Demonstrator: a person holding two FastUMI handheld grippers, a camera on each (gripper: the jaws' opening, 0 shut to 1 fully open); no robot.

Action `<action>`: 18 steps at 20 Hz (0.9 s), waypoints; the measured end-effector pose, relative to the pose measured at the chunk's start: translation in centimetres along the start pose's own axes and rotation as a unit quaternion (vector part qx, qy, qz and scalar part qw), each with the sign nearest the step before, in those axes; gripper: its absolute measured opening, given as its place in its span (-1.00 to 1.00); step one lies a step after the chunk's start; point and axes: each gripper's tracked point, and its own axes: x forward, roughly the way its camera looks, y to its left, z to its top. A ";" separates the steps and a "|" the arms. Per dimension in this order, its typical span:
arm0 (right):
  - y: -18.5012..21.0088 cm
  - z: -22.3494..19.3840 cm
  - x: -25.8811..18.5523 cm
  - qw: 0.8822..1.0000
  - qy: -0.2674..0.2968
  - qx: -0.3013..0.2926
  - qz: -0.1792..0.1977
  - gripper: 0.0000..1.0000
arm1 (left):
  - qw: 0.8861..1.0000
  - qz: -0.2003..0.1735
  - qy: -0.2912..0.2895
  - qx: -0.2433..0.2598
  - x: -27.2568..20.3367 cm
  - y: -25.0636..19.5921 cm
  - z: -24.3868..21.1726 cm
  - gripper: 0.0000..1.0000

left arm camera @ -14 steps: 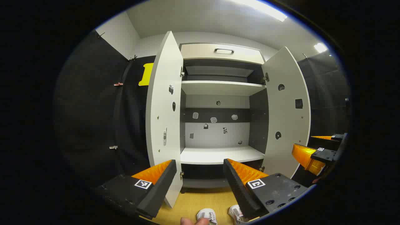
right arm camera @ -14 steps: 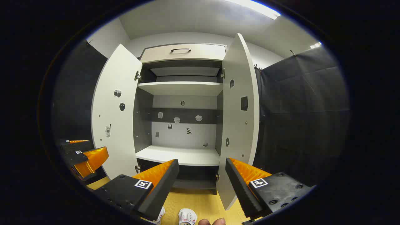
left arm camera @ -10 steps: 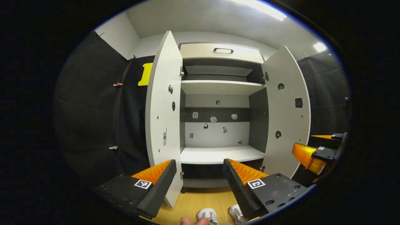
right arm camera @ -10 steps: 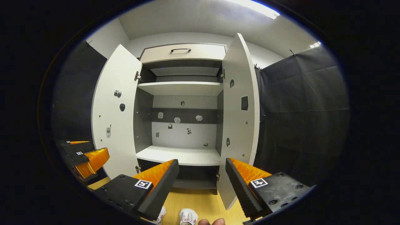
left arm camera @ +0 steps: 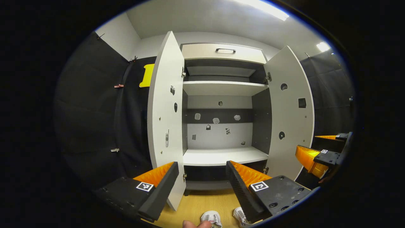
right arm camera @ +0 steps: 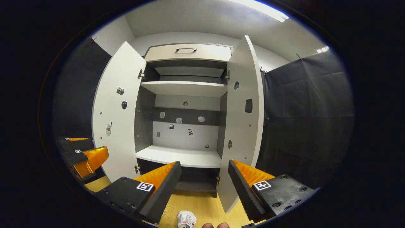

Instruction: Grab one shoe with the right hand and put it into the shoe cabinet, grab the other shoe with the left hand and put it into the shoe cabinet; then close the right door with the right hand and the left door with the left hand.

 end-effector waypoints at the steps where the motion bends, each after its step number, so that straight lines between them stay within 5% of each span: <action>1: 0.2 0.1 0.0 1.000 0.000 0.001 0.003 0.96 | 1.000 0.001 0.000 0.000 0.0 0.1 -0.1 0.90; 8: 2.3 -2.9 0.0 0.998 0.034 0.052 0.033 0.95 | 1.000 0.012 0.001 0.002 -0.7 1.2 -1.2 0.90; 13: 3.9 -11.3 -1.7 0.989 0.116 0.063 0.065 0.96 | 1.000 0.024 0.008 -0.002 -1.6 2.4 -2.8 0.90; 18: 6.7 -21.8 -4.9 0.966 0.225 0.073 0.101 0.96 | 0.999 0.043 0.004 -0.003 -2.2 3.6 -3.4 0.89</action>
